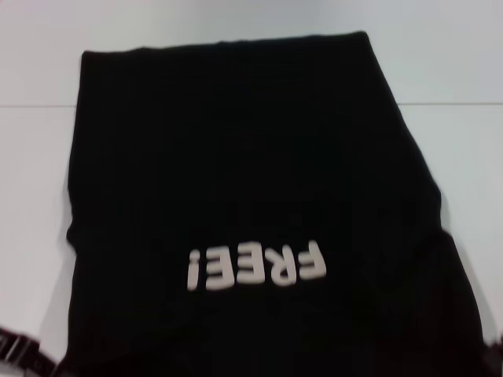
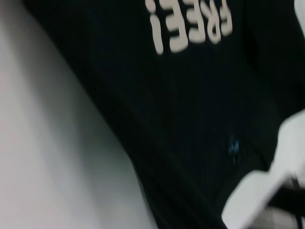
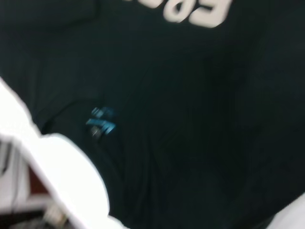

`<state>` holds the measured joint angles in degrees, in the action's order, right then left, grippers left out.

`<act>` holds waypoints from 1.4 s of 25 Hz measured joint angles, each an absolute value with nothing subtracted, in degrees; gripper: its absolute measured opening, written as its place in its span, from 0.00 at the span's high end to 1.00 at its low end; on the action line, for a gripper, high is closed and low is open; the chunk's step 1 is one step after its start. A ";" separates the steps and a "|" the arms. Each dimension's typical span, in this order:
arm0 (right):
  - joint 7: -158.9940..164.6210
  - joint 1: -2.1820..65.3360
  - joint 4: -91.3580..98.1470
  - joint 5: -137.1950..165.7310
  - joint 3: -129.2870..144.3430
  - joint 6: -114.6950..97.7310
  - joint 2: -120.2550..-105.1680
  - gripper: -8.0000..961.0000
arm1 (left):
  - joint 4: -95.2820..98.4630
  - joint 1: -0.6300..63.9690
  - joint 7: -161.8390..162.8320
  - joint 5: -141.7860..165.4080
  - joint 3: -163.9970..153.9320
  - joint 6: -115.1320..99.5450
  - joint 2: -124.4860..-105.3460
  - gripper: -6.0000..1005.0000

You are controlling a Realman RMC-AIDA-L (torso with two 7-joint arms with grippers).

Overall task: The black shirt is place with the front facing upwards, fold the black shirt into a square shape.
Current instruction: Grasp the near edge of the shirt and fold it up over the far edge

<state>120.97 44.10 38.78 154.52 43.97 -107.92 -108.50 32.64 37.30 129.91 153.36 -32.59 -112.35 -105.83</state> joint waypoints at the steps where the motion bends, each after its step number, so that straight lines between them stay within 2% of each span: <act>1: 119.31 43.71 38.74 155.12 44.28 -109.43 -108.98 0.98 | 32.63 37.09 129.18 154.15 -32.95 -113.71 -105.96 1.00; 6: 116.59 42.35 38.65 157.21 45.55 -111.37 -111.41 0.98 | 32.44 36.00 126.78 155.70 -33.13 -116.38 -106.51 1.00; 10: 116.57 42.01 38.58 156.17 43.44 -110.19 -111.84 0.98 | 32.38 36.42 126.29 153.90 -29.77 -116.05 -106.64 1.00; 13: 117.06 42.10 38.52 155.17 38.77 -108.91 -111.27 0.98 | 32.55 37.54 126.96 151.82 -25.88 -115.40 -106.41 1.00; 21: 121.21 41.91 39.25 145.41 22.93 -103.22 -108.42 0.98 | 32.26 40.28 133.65 144.29 -11.46 -104.13 -105.11 1.00; 29: 121.68 39.53 36.91 129.04 17.80 -90.56 -108.39 0.98 | 27.25 38.47 132.99 129.73 -8.59 -83.97 -106.23 1.00; 35: 118.76 38.68 32.24 120.96 17.83 -79.11 -109.14 0.98 | 25.77 37.21 128.15 121.50 -8.64 -72.45 -109.31 0.99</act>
<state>118.76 38.68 32.24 120.96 17.83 -79.11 -109.14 25.77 37.21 128.15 121.50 -8.64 -72.45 -109.31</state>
